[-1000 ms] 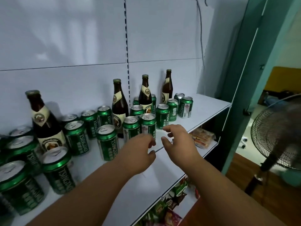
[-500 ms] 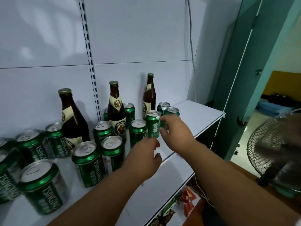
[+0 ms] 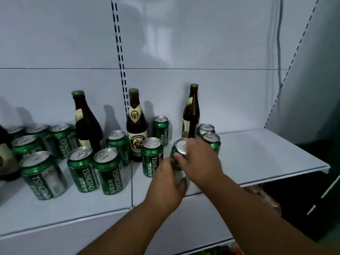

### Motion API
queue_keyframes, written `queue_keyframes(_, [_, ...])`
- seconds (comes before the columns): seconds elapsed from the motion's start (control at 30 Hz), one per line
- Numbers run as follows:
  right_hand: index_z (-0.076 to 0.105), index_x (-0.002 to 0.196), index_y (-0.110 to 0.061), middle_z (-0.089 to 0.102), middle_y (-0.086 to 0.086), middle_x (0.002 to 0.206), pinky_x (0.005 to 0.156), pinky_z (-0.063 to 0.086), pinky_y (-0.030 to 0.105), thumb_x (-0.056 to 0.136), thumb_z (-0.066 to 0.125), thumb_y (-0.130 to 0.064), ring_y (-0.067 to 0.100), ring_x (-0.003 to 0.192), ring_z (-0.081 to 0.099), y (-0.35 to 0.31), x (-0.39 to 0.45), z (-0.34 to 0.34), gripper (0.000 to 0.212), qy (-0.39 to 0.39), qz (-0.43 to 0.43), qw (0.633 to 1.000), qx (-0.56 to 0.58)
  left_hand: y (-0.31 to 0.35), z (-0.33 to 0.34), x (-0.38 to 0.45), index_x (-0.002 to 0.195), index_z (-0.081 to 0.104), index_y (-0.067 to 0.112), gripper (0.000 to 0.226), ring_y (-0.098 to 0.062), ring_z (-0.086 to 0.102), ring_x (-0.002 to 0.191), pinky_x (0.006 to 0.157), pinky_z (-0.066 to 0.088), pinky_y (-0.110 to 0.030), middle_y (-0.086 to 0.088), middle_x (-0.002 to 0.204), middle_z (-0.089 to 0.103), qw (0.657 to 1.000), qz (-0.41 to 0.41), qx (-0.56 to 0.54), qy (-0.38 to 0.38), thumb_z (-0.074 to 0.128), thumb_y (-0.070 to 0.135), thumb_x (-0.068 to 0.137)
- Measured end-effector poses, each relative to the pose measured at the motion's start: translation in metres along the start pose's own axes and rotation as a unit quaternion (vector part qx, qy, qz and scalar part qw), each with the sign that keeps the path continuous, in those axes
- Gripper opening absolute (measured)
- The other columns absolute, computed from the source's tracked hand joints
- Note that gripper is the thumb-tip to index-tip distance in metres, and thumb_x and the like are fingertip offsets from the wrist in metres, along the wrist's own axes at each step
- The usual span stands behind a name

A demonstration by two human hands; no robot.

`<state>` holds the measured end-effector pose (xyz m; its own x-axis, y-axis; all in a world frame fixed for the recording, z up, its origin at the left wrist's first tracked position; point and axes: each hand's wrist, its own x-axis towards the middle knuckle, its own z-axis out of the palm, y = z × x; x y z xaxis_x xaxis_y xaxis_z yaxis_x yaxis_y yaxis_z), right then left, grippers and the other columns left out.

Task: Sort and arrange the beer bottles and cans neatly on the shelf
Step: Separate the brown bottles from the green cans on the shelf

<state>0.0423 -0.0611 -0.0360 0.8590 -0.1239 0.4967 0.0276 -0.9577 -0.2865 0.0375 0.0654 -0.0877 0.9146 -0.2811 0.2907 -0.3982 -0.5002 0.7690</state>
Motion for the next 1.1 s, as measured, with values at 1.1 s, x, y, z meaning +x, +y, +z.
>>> queue_keyframes(1.1, [0.060,0.102,-0.035,0.065,-0.005,0.085,0.059,0.053,0.034,0.081,0.055,-0.069,0.016,0.069,0.065,-0.542,-0.224,0.035,0.040,-0.335,-0.127,0.749,0.557,-0.113,-0.413,-0.392,0.118,0.061,0.008,0.035,-0.021,0.067,0.068,0.060,0.050,-0.036,-0.019,0.097,0.071,0.727,-0.202,-0.414,0.509,0.053,0.035,0.098])
